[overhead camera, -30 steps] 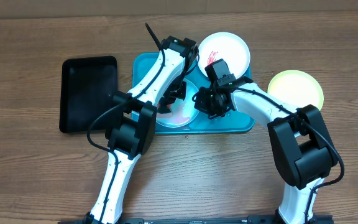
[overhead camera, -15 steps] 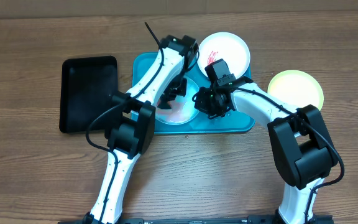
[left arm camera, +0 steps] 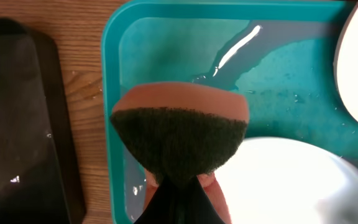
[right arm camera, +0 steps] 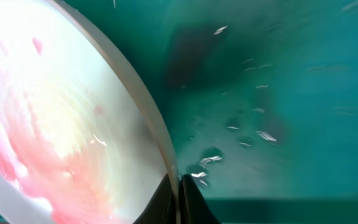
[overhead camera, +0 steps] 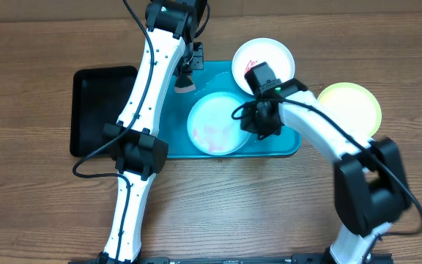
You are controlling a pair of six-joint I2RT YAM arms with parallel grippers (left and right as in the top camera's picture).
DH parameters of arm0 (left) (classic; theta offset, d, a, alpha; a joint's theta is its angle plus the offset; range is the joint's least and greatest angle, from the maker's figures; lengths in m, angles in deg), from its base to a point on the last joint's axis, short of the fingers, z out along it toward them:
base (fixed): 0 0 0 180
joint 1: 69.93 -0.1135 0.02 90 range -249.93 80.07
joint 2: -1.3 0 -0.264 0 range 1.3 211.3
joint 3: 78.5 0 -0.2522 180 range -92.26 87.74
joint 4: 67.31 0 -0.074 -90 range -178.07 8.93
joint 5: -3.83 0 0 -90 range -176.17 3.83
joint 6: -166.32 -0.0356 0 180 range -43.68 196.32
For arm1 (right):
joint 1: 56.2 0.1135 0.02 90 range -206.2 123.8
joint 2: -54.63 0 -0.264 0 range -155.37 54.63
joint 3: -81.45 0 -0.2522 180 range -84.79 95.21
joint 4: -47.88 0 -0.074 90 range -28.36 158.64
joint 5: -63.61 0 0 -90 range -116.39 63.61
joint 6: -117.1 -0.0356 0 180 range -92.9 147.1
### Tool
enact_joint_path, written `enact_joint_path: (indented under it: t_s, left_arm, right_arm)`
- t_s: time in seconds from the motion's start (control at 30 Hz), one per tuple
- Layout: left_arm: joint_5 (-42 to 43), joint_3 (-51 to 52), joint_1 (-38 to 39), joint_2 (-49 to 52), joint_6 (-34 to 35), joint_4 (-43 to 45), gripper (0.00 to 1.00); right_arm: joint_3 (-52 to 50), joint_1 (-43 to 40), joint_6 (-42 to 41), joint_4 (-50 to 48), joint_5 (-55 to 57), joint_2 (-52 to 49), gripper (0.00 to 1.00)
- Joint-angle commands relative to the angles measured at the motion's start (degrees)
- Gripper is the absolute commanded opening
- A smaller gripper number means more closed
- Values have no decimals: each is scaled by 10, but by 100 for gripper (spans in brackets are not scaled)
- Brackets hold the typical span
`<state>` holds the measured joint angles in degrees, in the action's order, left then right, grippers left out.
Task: Clean dirty plates on tray and stack at the side
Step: 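Lift the light blue plate with the right gripper onto the yellow plate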
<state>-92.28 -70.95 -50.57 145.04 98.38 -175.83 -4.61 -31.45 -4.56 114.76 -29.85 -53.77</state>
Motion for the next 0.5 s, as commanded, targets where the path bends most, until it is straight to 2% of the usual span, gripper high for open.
enact_joint_path:
  t_s: [0.0, 0.23, 0.47]
  left_arm:
    - [14, 0, 4, -5, -2, -1, 4]
    - [14, 1, 5, -5, -2, -2, 4]
    - [14, 1, 5, -5, -2, 1, 4]
  right_arm:
    - [28, 1, 19, 20, 118, 69, 4]
    - [28, 14, -1, 66, 280, 148, 4]
    - [28, 80, -3, 99, 486, 184, 4]
